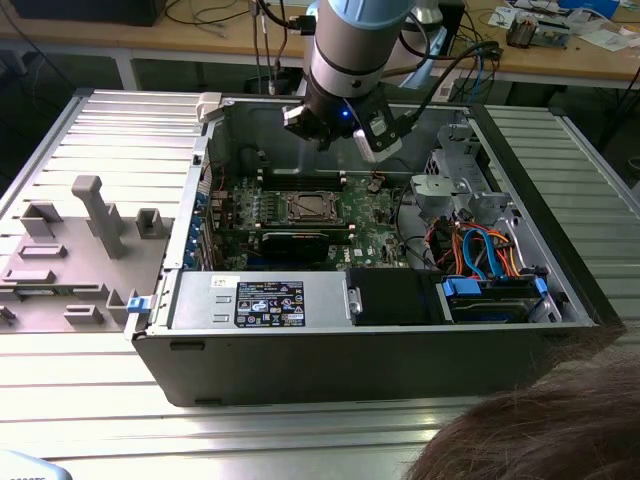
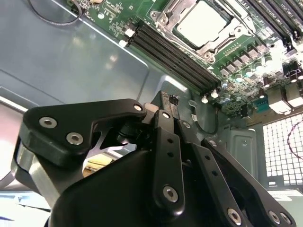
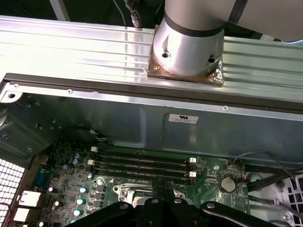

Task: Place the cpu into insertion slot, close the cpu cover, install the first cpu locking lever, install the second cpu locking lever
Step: 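Install the second cpu locking lever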

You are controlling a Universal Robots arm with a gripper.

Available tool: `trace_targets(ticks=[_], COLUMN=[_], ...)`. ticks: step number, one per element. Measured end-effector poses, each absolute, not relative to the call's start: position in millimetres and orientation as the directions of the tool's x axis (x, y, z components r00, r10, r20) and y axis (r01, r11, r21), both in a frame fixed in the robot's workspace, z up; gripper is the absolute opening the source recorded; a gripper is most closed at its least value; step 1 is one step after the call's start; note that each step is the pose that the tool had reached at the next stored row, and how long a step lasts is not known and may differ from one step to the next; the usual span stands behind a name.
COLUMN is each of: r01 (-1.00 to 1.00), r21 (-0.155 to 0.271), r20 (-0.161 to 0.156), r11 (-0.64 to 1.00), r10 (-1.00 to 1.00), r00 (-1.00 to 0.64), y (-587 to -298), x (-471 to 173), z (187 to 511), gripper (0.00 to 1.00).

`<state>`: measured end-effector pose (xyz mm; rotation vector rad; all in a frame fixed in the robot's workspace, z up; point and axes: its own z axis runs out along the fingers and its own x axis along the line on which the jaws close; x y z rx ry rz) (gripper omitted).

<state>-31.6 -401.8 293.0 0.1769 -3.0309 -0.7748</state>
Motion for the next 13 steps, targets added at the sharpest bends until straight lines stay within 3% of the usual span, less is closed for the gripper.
trace_targets(ticks=[13], r01=[-0.107], r21=[0.531], r20=[-0.027], r11=[0.840], r10=[-0.110], r00=[-0.994], y=[-405.4], x=[-31.6], z=[292.9], gripper=[0.11])
